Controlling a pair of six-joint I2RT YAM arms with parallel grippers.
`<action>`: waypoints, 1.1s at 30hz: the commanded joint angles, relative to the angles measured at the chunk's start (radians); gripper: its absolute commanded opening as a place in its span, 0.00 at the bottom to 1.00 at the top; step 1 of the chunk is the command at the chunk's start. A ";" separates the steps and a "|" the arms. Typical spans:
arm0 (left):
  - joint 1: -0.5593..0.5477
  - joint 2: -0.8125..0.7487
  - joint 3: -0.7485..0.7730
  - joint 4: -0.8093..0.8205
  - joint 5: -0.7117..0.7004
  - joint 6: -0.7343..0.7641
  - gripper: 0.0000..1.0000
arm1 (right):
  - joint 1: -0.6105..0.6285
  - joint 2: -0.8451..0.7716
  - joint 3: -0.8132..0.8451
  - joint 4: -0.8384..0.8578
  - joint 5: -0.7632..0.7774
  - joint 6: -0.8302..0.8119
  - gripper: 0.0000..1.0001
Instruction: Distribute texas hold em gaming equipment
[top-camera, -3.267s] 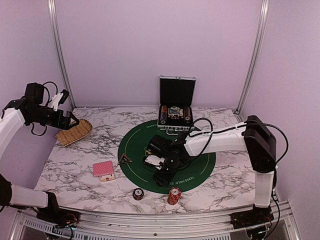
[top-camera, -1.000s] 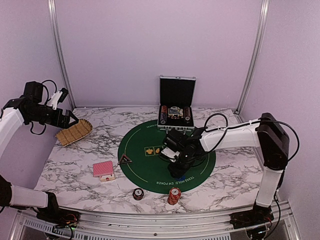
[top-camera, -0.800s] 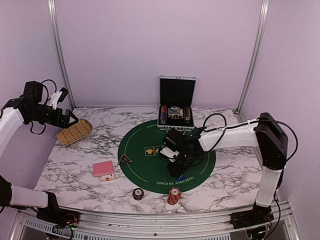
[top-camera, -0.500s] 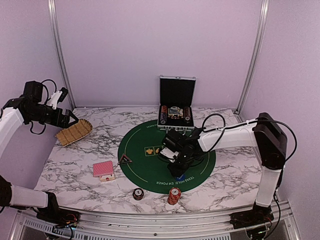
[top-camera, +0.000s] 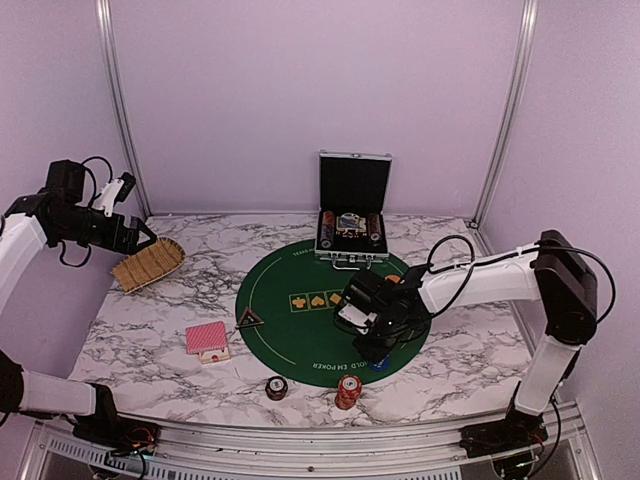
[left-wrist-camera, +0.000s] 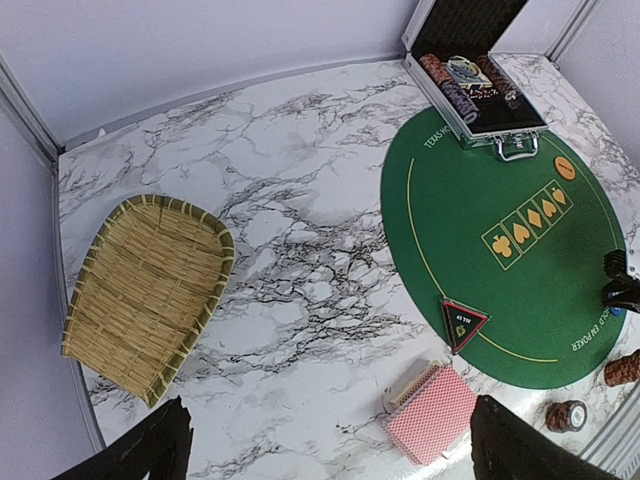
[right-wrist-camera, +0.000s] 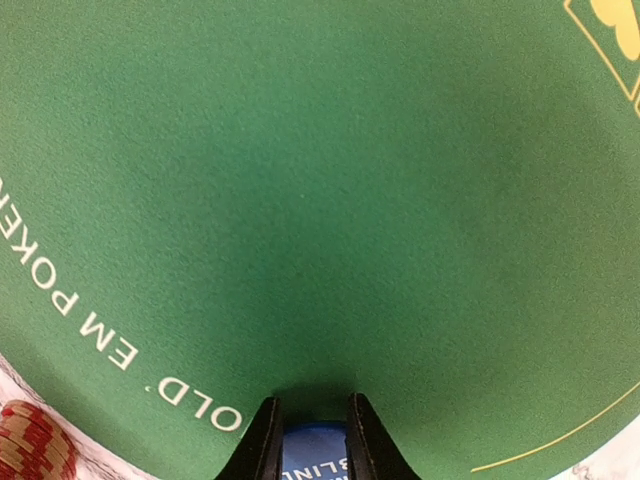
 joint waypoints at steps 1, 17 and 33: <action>0.004 0.004 0.023 -0.023 0.008 0.006 0.99 | -0.011 -0.037 -0.013 -0.010 0.019 0.024 0.22; 0.004 0.000 0.001 -0.028 -0.010 -0.002 0.99 | -0.010 -0.155 0.152 -0.091 0.064 0.074 0.61; 0.005 -0.086 -0.146 -0.011 -0.044 0.000 0.99 | -0.007 -0.263 0.181 -0.001 0.091 0.137 0.77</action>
